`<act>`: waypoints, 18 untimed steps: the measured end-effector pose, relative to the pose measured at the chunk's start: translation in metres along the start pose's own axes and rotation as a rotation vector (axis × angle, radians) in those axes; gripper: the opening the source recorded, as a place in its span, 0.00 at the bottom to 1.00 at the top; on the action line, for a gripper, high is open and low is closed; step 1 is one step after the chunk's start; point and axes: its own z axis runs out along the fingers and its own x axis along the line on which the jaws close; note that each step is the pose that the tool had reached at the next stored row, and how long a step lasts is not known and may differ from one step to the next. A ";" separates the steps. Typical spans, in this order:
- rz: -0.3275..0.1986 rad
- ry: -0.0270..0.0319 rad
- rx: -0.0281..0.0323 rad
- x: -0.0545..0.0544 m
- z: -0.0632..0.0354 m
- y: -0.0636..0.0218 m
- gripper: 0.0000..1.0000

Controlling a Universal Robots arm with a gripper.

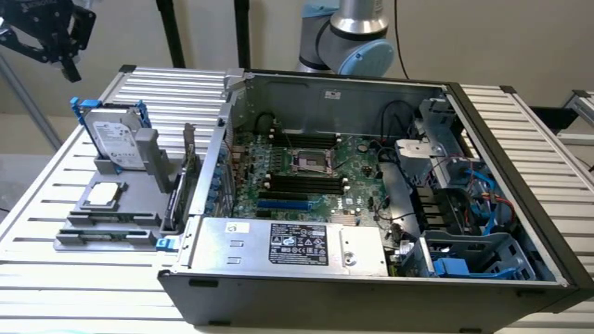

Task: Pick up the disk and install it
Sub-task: 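Pick up the disk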

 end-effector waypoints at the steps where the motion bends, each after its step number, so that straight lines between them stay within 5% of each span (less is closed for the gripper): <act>1: -0.018 0.0005 0.0002 0.000 0.0000 0.0000 0.11; 18: -0.325 0.0051 0.0092 0.000 0.0008 0.0000 0.11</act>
